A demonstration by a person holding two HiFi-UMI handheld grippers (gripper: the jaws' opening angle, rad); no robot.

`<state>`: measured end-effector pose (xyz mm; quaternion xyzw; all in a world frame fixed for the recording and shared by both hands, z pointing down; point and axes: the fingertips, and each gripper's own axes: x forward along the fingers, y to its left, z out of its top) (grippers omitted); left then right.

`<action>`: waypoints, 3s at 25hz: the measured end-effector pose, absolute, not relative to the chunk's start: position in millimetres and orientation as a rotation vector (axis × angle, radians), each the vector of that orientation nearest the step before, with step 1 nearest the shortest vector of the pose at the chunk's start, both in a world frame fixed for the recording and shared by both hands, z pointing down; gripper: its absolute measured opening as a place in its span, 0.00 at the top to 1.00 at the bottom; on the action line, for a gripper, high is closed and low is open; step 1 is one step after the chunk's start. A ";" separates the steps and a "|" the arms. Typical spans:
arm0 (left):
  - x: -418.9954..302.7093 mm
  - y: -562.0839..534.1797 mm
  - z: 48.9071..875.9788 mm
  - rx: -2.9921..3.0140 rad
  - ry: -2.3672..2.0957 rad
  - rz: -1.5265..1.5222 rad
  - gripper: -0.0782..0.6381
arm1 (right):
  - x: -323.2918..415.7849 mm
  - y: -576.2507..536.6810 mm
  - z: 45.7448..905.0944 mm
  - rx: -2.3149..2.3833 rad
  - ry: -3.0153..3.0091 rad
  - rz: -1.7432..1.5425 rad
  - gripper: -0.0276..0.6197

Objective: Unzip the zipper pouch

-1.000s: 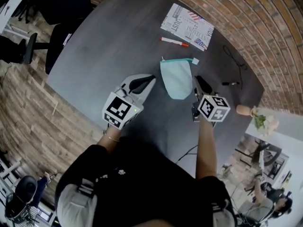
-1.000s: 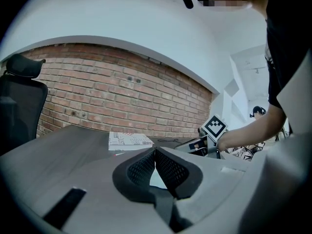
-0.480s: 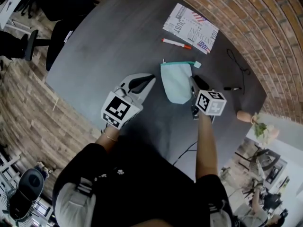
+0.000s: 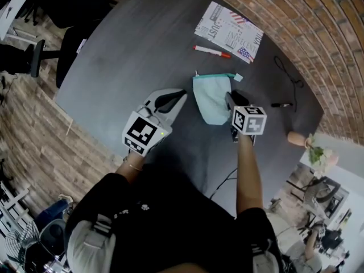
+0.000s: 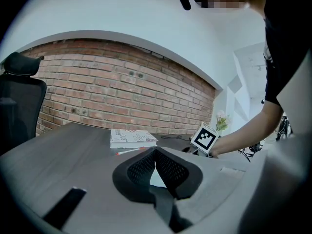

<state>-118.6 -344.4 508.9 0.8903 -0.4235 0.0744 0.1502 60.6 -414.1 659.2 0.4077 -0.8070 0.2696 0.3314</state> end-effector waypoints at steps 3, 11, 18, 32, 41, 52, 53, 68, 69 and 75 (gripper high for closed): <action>-118.6 -343.0 510.0 2.549 -1.211 0.213 0.88 | 59.6 -412.6 662.6 1.062 -2.089 0.679 0.81; -124.7 -342.2 506.2 2.572 -1.225 0.212 0.88 | 52.2 -406.4 660.4 1.033 -2.079 0.653 0.95; -124.3 -334.3 498.8 2.588 -1.208 0.190 0.88 | 38.8 -397.7 617.8 1.042 -2.159 0.563 0.95; -119.6 -303.5 485.8 2.601 -1.151 0.164 0.88 | 21.4 -355.1 522.5 1.059 -2.294 0.313 0.95; -109.2 -286.6 475.7 2.620 -1.122 0.128 0.88 | 24.8 -314.7 475.5 1.044 -2.383 0.244 0.95; -103.5 -272.6 479.4 2.602 -1.058 0.057 0.88 | 4.6 -262.6 404.1 0.953 -2.542 0.114 0.95; -103.5 -272.3 478.8 2.591 -1.045 0.032 0.88 | 3.1 -258.8 398.2 0.946 -2.557 0.105 0.95; -96.1 -265.1 446.2 2.342 -0.630 -0.507 0.66 | -5.3 -222.3 352.2 0.898 -2.659 0.040 0.95; -95.4 -264.2 443.5 2.327 -0.607 -0.533 0.65 | -5.2 -220.1 350.2 0.897 -2.667 0.043 0.95; -93.6 -260.7 425.8 2.298 -0.515 -0.655 0.64 | -4.3 -213.0 350.9 0.876 -2.686 0.072 0.95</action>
